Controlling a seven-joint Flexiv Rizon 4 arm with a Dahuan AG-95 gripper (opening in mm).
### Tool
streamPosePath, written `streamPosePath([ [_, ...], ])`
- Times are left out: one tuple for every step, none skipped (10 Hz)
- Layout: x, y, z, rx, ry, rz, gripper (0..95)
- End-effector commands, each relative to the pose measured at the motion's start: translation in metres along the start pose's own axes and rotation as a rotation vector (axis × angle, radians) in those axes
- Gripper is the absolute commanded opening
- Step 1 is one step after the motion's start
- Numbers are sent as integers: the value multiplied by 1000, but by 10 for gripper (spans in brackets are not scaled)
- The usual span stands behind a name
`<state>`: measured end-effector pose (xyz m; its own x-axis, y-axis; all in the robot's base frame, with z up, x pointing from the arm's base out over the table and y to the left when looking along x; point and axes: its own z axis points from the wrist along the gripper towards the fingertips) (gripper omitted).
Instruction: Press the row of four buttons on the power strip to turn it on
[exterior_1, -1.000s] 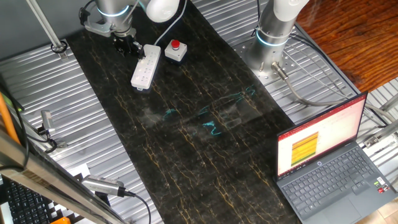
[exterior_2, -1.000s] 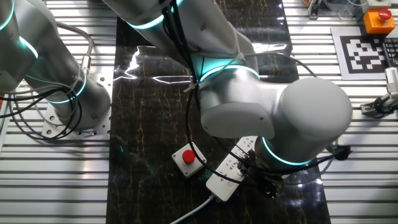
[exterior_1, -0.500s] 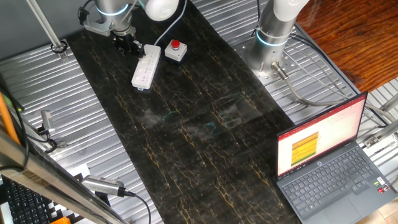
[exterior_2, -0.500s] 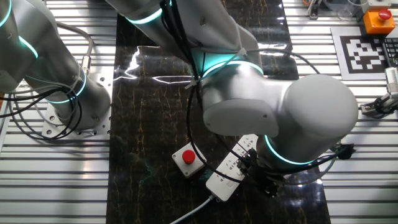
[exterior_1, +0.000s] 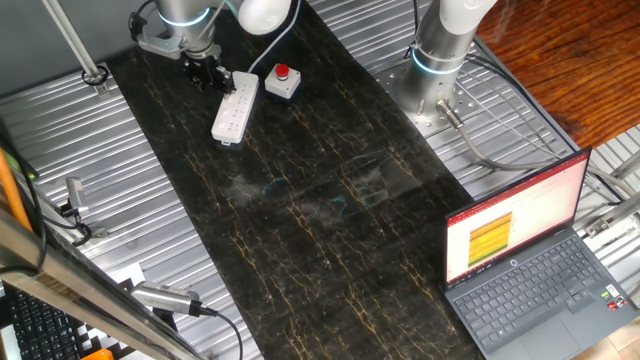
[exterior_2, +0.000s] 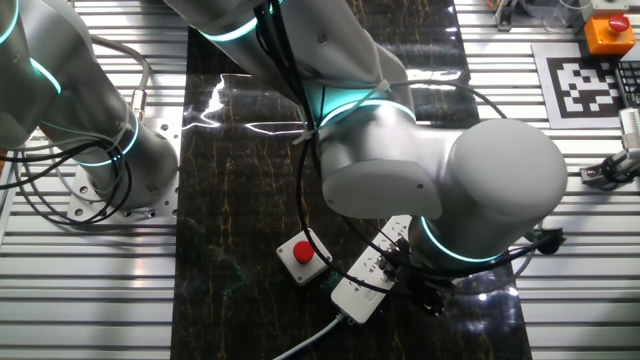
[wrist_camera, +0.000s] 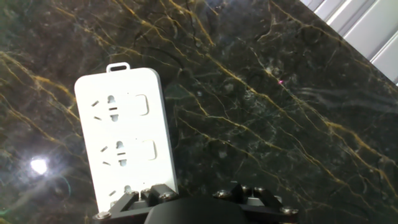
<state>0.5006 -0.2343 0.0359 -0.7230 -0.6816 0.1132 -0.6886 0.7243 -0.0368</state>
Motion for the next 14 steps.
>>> streamPosePath([
  [0, 3, 2, 3, -1, 0, 570],
  [-1, 5, 4, 5, 0, 3, 570],
  [-2, 6, 5, 13, 8, 3, 570],
  [-2, 5, 5, 17, 9, 0, 570],
  [-2, 5, 7, 21, 8, -1, 570],
  [-2, 5, 8, 17, 7, -1, 570],
  [-2, 5, 9, 13, 4, -1, 570],
  [-2, 4, 10, 17, 3, -6, 570],
  [-3, 4, 13, 16, 0, -13, 570],
  [-3, 4, 16, 13, 0, -22, 570],
  [-3, 4, 17, 12, 1, -34, 570],
  [-3, 4, 17, 14, 6, -55, 570],
  [-3, 4, 17, 14, 5, -58, 570],
  [-3, 4, 18, 12, 2, -60, 570],
])
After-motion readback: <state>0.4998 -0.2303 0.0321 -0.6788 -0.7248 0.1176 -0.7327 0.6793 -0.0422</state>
